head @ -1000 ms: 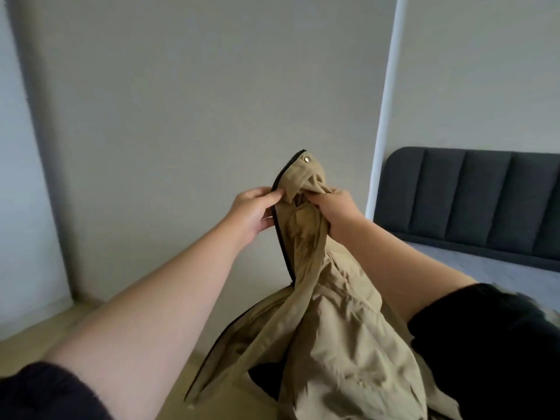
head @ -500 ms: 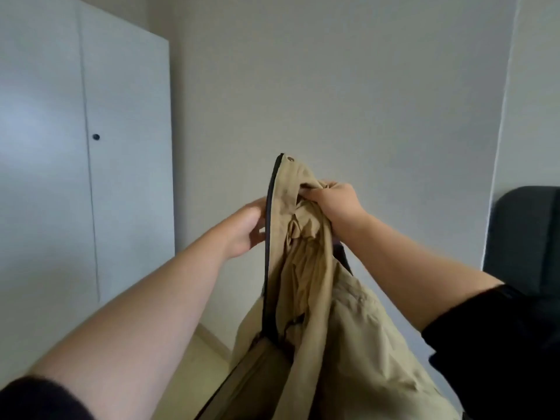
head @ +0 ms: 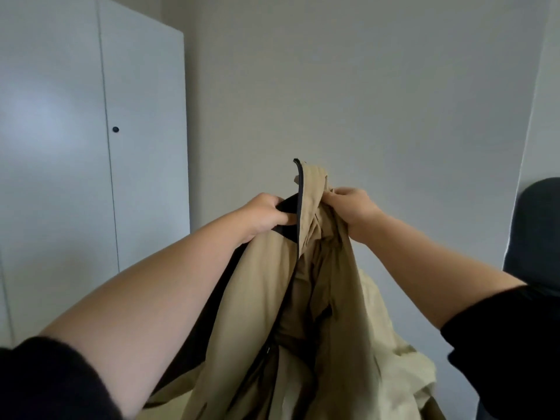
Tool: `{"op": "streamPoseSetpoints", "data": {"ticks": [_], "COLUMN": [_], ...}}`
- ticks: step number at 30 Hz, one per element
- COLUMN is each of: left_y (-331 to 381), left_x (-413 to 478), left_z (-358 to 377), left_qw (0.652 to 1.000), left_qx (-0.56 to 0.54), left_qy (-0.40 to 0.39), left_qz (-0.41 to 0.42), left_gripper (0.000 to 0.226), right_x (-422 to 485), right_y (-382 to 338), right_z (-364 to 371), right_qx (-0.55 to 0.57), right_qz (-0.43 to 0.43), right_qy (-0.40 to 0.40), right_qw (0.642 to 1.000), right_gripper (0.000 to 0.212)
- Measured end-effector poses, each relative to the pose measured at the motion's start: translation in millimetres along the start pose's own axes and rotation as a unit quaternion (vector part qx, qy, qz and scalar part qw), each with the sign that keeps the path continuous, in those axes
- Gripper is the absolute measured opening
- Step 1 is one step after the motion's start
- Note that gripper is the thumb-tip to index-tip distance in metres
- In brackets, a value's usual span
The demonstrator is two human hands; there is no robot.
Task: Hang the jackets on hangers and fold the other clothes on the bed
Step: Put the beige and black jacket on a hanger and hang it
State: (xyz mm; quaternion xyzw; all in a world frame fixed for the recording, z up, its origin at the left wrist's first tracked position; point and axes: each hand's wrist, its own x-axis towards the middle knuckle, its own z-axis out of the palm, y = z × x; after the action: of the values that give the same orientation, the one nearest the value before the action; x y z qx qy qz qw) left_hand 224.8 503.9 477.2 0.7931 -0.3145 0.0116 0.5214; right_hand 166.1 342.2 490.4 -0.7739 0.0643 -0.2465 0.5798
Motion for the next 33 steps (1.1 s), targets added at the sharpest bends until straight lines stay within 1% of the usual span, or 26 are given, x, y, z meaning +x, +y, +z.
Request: {"op": "streamPoseSetpoints", "data": {"ticks": [2, 4, 6, 7, 8, 10, 12, 14, 16, 19, 20, 21, 22, 24, 25, 26, 27, 28, 29, 30, 31, 32, 33], "left_y": [-5.2, -10.4, -14.3, -15.4, -16.4, -19.0, -23.2, -28.6, -33.7, -47.5, -52.4, -57.0, -58.4, -54.3, -50.1, -43.3, -36.5, -30.4, -26.4, -23.0, -21.2, -20.1, -21.0], "left_x": [-0.6, 0.4, 3.9, 6.1, 8.7, 13.5, 16.8, 19.6, 18.8, 18.8, 17.6, 17.5, 17.5, 20.5, 22.7, 21.8, 20.5, 18.3, 15.9, 13.4, 11.5, 10.5, 11.7], "left_z": [1.7, 4.4, 10.3, 14.5, 19.3, 28.1, 33.5, 32.1, 24.3, 5.8, 0.1, -4.7, -9.6, -19.7, -23.2, -24.0, -22.4, -17.6, -10.4, -1.1, 9.6, 20.5, 30.1], "left_qw": [0.998, 0.992, 0.985, 0.983, 0.980, 0.978, 0.975, 0.975, 0.980, 0.990, 0.991, 0.989, 0.981, 0.951, 0.944, 0.950, 0.965, 0.984, 0.997, 0.998, 0.987, 0.975, 0.969], "left_qx": [-0.027, -0.045, -0.064, -0.074, -0.083, -0.086, -0.079, -0.063, -0.044, -0.021, -0.027, -0.057, -0.116, -0.242, -0.263, -0.253, -0.217, -0.158, -0.077, 0.014, 0.100, 0.166, 0.206], "left_qy": [0.063, 0.119, 0.156, 0.167, 0.177, 0.190, 0.204, 0.213, 0.195, 0.130, 0.101, 0.085, 0.089, 0.158, 0.180, 0.173, 0.140, 0.083, 0.011, -0.060, -0.116, -0.141, -0.133], "left_qz": [0.010, 0.016, 0.020, 0.023, 0.026, 0.026, 0.022, 0.022, 0.010, -0.058, -0.088, -0.111, -0.124, -0.112, -0.090, -0.064, -0.038, -0.021, -0.020, -0.028, -0.039, -0.044, -0.040], "left_gripper": [0.011, 0.012, 0.012, 0.013, 0.014, 0.012, 0.009, 0.014, 0.013, 0.004, 0.010, 0.015, 0.019, 0.023, 0.023, 0.020, 0.013, 0.011, 0.023, 0.041, 0.057, 0.065, 0.062], "right_x": [-3.0, -9.7, -15.9, -17.3, -17.0, -13.6, -8.5, -2.1, 6.6, 16.5, 19.1, 21.6, 23.7, 24.9, 24.2, 21.7, 19.4, 16.8, 15.2, 14.0, 13.2, 13.0, 13.0], "right_y": [12.0, 28.6, 51.0, 63.8, 77.7, 101.2, 113.1, 113.0, 104.6, 81.9, 73.6, 64.8, 56.3, 42.3, 37.6, 34.3, 33.2, 33.7, 35.2, 36.8, 38.2, 39.0, 39.6], "right_z": [-3.5, -5.2, -2.3, 0.1, 1.7, 0.5, -9.0, -21.7, -32.1, -41.0, -42.4, -42.9, -42.1, -35.7, -30.2, -23.6, -16.8, -10.7, -6.2, -3.1, -1.5, -0.9, -0.8], "right_qx": [-0.025, -0.073, -0.158, -0.225, -0.299, -0.409, -0.448, -0.440, -0.387, -0.258, -0.223, -0.191, -0.162, -0.140, -0.155, -0.178, -0.197, -0.202, -0.198, -0.193, -0.190, -0.190, -0.190], "right_qz": [0.024, 0.052, 0.083, 0.089, 0.086, 0.059, 0.053, 0.059, 0.053, 0.003, -0.017, -0.033, -0.041, -0.048, -0.050, -0.052, -0.052, -0.049, -0.046, -0.046, -0.047, -0.049, -0.051], "right_qy": [-0.037, -0.076, -0.104, -0.110, -0.110, -0.075, -0.008, 0.044, 0.076, 0.132, 0.147, 0.157, 0.161, 0.146, 0.127, 0.102, 0.074, 0.049, 0.032, 0.026, 0.027, 0.026, 0.024], "right_qw": [0.999, 0.993, 0.978, 0.964, 0.944, 0.907, 0.892, 0.895, 0.918, 0.957, 0.964, 0.968, 0.973, 0.978, 0.978, 0.977, 0.976, 0.977, 0.979, 0.980, 0.980, 0.980, 0.980], "right_gripper": [0.039, 0.053, 0.063, 0.066, 0.066, 0.050, 0.030, 0.022, 0.023, 0.022, 0.022, 0.021, 0.021, 0.023, 0.025, 0.026, 0.027, 0.028, 0.027, 0.026, 0.025, 0.024, 0.024]}}
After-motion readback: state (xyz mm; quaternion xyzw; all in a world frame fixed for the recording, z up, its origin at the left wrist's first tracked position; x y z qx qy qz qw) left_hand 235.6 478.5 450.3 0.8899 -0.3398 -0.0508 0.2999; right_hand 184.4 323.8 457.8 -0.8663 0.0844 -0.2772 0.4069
